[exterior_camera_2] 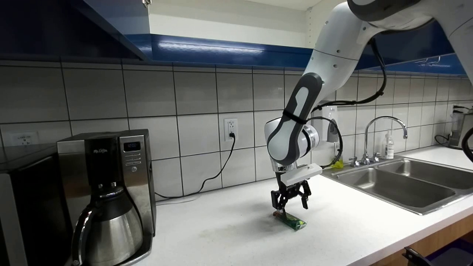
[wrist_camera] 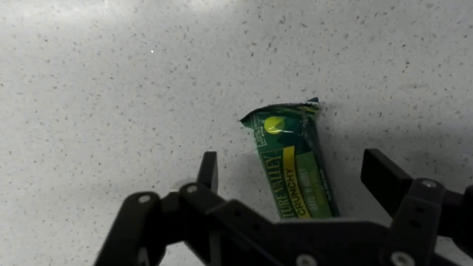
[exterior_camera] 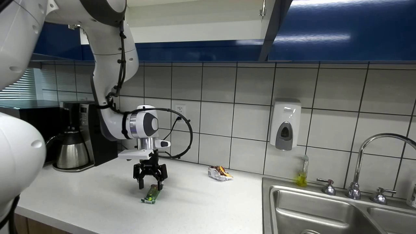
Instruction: Put the chocolate bar inside the cupboard
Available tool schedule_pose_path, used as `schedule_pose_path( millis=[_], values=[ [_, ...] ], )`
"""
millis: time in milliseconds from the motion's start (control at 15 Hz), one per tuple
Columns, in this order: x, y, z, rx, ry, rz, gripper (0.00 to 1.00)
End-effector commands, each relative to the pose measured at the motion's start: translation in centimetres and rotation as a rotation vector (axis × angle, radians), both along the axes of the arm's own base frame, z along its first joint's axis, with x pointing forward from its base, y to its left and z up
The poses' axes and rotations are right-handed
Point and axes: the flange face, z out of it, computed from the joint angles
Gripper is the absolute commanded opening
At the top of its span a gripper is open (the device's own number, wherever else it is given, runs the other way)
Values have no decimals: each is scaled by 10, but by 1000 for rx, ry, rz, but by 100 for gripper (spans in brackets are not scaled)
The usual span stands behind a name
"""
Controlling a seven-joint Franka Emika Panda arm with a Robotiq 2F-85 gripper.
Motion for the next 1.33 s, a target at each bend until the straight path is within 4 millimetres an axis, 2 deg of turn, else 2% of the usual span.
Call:
schedule_pose_path(
  millis=[0, 267, 800, 1000, 1267],
  values=[
    [0, 0, 0, 0, 1, 0, 100],
    [9, 2, -2, 0, -23, 3, 100],
    [22, 29, -15, 22, -35, 34, 100],
    [25, 25, -18, 16, -29, 25, 100],
    [29, 7, -16, 10, -37, -8, 100]
  ],
)
